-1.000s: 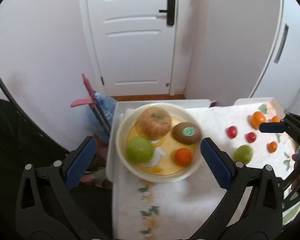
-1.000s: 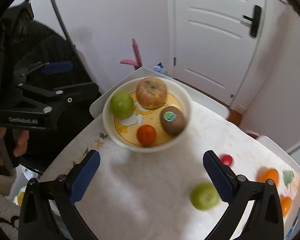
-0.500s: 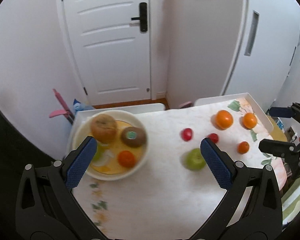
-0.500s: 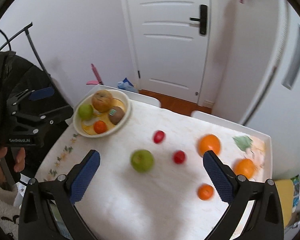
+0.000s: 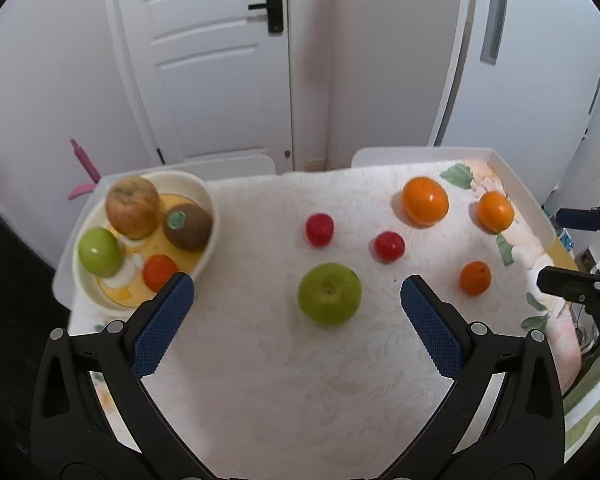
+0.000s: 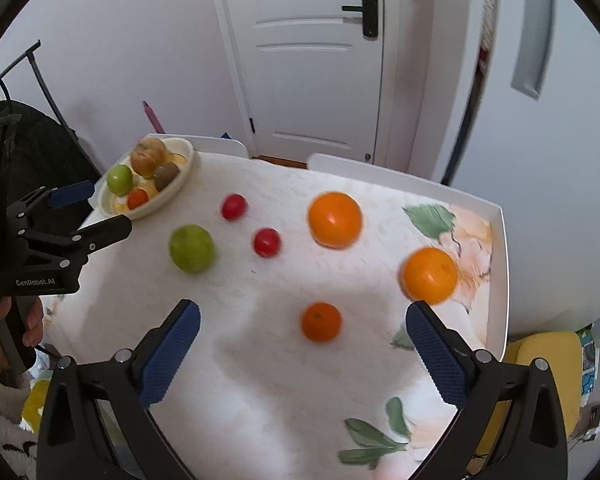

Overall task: Organize fruits
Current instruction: 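Withdraw both tools from the bowl back over the table, then close the left tool on the large green fruit while the right tool grasps a tangerine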

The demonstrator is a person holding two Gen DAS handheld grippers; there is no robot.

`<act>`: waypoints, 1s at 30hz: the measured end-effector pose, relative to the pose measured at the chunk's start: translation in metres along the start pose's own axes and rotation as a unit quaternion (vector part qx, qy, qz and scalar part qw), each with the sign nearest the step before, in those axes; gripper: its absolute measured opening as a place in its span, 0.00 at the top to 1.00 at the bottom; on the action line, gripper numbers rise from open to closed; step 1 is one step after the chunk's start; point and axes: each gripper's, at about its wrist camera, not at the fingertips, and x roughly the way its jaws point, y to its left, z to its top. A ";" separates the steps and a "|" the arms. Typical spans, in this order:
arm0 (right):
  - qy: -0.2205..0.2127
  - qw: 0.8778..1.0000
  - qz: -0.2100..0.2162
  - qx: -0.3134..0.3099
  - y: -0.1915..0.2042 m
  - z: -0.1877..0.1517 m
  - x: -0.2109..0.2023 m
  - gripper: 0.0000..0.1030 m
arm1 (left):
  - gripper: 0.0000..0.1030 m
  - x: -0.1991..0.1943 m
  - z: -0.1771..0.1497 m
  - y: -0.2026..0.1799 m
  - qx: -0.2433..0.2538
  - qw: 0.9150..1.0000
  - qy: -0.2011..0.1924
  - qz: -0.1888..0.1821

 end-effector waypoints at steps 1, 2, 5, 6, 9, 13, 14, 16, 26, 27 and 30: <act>0.000 1.000 -0.001 0.001 -0.004 -0.004 0.003 0.00 | 0.00 0.005 -0.002 -0.002 0.000 1.000 0.002 0.001; 0.000 1.000 -0.002 0.002 -0.007 -0.006 0.006 0.00 | 0.00 0.010 -0.005 -0.004 0.001 1.000 0.004 0.003; 0.009 1.000 0.001 0.000 -0.015 -0.013 0.018 0.00 | 0.00 0.026 -0.010 -0.011 0.001 1.000 0.008 0.004; 0.010 1.000 0.004 0.000 -0.017 -0.015 0.022 0.00 | 0.00 0.031 -0.012 -0.013 0.002 1.000 0.010 0.005; 0.013 1.000 0.014 0.004 -0.021 -0.020 0.033 0.00 | 0.02 0.046 -0.016 -0.019 0.006 1.000 0.017 0.006; 0.021 0.999 0.024 0.006 -0.023 -0.026 0.045 0.00 | 0.09 0.059 -0.019 -0.024 0.007 1.000 0.023 0.010; 0.023 0.999 0.028 0.006 -0.024 -0.027 0.049 0.00 | 0.13 0.062 -0.020 -0.025 0.007 1.000 0.025 0.011; 0.026 0.999 0.032 0.005 -0.025 -0.028 0.054 0.00 | 0.18 0.067 -0.021 -0.025 0.006 0.999 0.031 0.012; 0.034 0.998 0.048 -0.004 -0.027 -0.032 0.069 0.10 | 0.43 0.081 -0.028 -0.026 0.003 0.999 0.046 0.019; 0.037 0.998 0.050 -0.004 -0.027 -0.033 0.070 0.13 | 0.43 0.081 -0.028 -0.025 0.002 0.999 0.045 0.019; 0.043 0.998 0.051 -0.008 -0.025 -0.033 0.074 0.21 | 0.43 0.081 -0.027 -0.026 0.001 0.999 0.046 0.021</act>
